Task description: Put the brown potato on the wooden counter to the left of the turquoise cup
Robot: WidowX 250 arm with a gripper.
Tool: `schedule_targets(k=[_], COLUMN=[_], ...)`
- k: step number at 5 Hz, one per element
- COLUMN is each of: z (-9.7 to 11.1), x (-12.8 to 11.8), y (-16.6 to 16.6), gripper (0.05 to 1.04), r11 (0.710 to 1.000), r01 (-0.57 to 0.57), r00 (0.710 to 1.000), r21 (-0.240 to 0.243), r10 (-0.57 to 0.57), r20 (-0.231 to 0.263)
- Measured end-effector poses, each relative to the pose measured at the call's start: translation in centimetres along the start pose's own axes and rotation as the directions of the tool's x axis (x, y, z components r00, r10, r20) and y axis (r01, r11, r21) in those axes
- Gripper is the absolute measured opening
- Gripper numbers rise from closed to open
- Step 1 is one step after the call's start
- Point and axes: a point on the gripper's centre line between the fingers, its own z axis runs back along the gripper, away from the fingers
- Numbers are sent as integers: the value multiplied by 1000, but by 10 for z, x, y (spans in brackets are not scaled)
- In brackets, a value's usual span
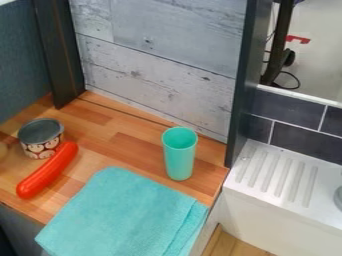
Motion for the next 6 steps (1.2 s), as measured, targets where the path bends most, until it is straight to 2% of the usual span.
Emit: schedule_targets(k=[1,2,3,4,5,6], z=[1,23,64,105,126,127], x=[7,11,13,6,18,34], y=[-7,-9,-25,-46,-90,-145], gripper=[689,559,530,530,530,530], r11=[1000,1000,1000,1000,994,983], r01=[4,-15,-15,-13,74,166], r00=[1000,997,988,978,968,962], r21=[1,10,11,-20,-82,-83], r10=[-4,14,13,17,-52,-143], r20=[8,70,153,210,244,231])
